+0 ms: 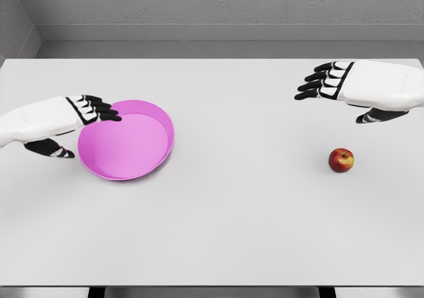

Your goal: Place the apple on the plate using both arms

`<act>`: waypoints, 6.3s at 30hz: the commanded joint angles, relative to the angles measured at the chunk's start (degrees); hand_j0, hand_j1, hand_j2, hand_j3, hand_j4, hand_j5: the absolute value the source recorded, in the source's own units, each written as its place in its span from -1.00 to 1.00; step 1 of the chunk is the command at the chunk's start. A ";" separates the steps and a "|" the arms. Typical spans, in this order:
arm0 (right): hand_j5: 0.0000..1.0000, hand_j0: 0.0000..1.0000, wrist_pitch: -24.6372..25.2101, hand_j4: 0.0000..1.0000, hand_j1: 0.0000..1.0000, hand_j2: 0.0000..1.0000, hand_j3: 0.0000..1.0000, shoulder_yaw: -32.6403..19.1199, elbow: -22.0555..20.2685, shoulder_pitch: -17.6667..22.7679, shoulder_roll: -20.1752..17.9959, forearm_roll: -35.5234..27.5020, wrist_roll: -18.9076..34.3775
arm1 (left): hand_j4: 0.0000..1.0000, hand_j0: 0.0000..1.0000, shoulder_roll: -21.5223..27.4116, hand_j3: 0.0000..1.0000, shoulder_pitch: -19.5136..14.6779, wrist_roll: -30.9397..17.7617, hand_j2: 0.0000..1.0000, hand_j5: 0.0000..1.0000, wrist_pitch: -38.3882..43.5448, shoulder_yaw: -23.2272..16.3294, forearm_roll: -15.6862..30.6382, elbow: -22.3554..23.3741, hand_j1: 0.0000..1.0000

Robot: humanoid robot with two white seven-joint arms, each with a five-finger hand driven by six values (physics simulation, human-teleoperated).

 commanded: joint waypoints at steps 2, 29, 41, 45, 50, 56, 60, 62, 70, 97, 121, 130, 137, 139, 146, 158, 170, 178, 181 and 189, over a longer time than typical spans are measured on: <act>1.00 1.00 0.16 1.00 1.00 1.00 1.00 0.00 -0.04 -0.09 -0.06 -0.37 -0.03 | 1.00 1.00 -0.09 1.00 0.00 -0.38 1.00 1.00 0.09 -0.16 0.37 -0.01 1.00; 1.00 1.00 0.16 1.00 1.00 1.00 1.00 11.60 16.48 6.86 -2.87 -21.82 -0.03 | 1.00 1.00 0.44 1.00 -4.22 -4.69 1.00 1.00 0.09 -3.50 -1.92 0.34 1.00; 1.00 1.00 0.16 1.00 1.00 1.00 1.00 16.08 27.47 5.54 3.19 -19.01 -0.03 | 1.00 1.00 0.44 1.00 -4.31 -4.96 1.00 1.00 0.09 -3.06 -1.92 0.34 1.00; 1.00 1.00 0.16 1.00 1.00 1.00 1.00 16.78 30.81 4.13 4.86 -18.83 -0.03 | 1.00 1.00 0.44 1.00 -4.31 -4.96 1.00 1.00 0.09 -3.06 -1.92 0.34 1.00; 1.00 1.00 0.16 1.00 1.00 1.00 1.00 17.14 31.69 3.25 6.44 -17.25 -0.03 | 1.00 1.00 0.44 1.00 -4.31 -4.96 1.00 1.00 0.09 -3.06 -1.92 0.34 1.00; 1.00 1.00 0.16 1.00 1.00 1.00 1.00 17.22 34.06 2.99 8.55 -15.49 -0.03 | 1.00 1.00 0.44 1.00 -4.31 -4.96 1.00 1.00 0.09 -3.06 -1.92 0.34 1.00; 1.00 1.00 0.16 1.00 1.00 1.00 1.00 17.22 35.55 2.64 8.91 -15.40 -0.03 | 1.00 1.00 0.44 1.00 -4.31 -4.96 1.00 1.00 0.09 -3.06 -1.92 0.34 1.00; 1.00 1.00 0.16 1.00 1.00 1.00 1.00 17.14 35.64 2.64 8.99 -15.40 -0.03 | 1.00 1.00 0.44 1.00 -4.31 -4.96 1.00 1.00 0.09 -2.97 -1.92 0.34 1.00; 0.17 0.17 0.16 0.17 0.17 0.17 0.17 17.14 35.55 2.37 9.17 -15.67 -0.03 | 1.00 1.00 0.44 1.00 -4.31 -4.96 1.00 1.00 0.09 -3.06 -1.92 0.34 1.00; -0.03 -0.03 0.16 -0.03 -0.03 -0.03 -0.03 22.06 33.53 -7.82 26.22 -18.04 -0.03 | 1.00 1.00 0.35 1.00 -4.22 -5.48 1.00 1.00 0.09 -2.62 -1.92 0.26 1.00; 1.00 1.00 0.16 1.00 1.00 1.00 1.00 -4.75 35.38 -1.58 16.11 -17.78 -0.03 | 1.00 1.00 -31.73 1.00 -20.56 -14.80 1.00 1.00 0.09 -25.82 -2.71 4.65 1.00; 1.00 1.00 0.16 1.00 1.00 1.00 1.00 -4.57 31.95 -1.49 16.11 -17.78 -0.03 | 1.00 1.00 -35.42 1.00 -22.76 -14.71 1.00 1.00 0.09 -25.74 -5.87 11.24 1.00; 1.00 1.00 0.16 1.00 1.00 1.00 1.00 -4.57 32.30 -0.18 16.29 -17.69 -0.03 | 1.00 1.00 -34.72 1.00 -22.76 -14.80 1.00 1.00 0.09 -25.74 -7.10 13.79 1.00; 1.00 1.00 0.16 1.00 1.00 1.00 1.00 -4.57 32.30 1.05 16.38 -17.60 -0.03 | 0.98 0.98 -34.81 0.98 -22.76 -14.80 0.98 0.98 0.09 -25.82 -7.10 13.79 0.98; 1.00 1.00 0.16 1.00 1.00 1.00 1.00 -4.40 32.30 0.97 16.73 -17.51 -0.03 | 0.69 0.69 -35.16 0.69 -22.85 -15.15 0.69 0.69 0.09 -25.91 -7.19 13.70 0.69; 1.00 1.00 0.16 1.00 1.00 1.00 1.00 -4.48 31.95 -0.09 16.64 -17.51 -0.03 | 0.69 0.69 -36.57 0.69 -22.94 -16.66 0.69 0.69 0.09 -26.00 -8.95 14.05 0.69; 1.00 1.00 0.16 1.00 1.00 1.00 1.00 -4.31 31.95 -0.18 16.73 -17.60 -0.03 | 0.64 0.64 -36.74 0.64 -22.85 -16.66 0.64 0.64 0.09 -26.09 -9.83 14.67 0.64; 1.00 1.00 0.16 1.00 1.00 1.00 1.00 -4.31 31.95 -0.18 16.73 -17.51 -0.03 | 0.52 0.52 -37.27 0.52 -22.85 -16.66 0.52 0.52 0.09 -27.05 -9.91 14.67 0.52; 1.00 1.00 0.16 1.00 1.00 1.00 1.00 -4.40 31.95 -0.26 16.82 -17.51 -0.03 | 0.38 0.38 -37.27 0.38 -22.85 -16.66 0.38 0.38 0.09 -27.05 -9.91 14.67 0.38; 1.00 1.00 0.16 1.00 1.00 1.00 1.00 -4.40 31.95 -0.62 16.99 -17.60 -0.03 | -0.06 -0.06 -37.27 -0.06 -22.76 -16.66 -0.06 -0.06 0.09 -27.05 -9.91 14.58 -0.06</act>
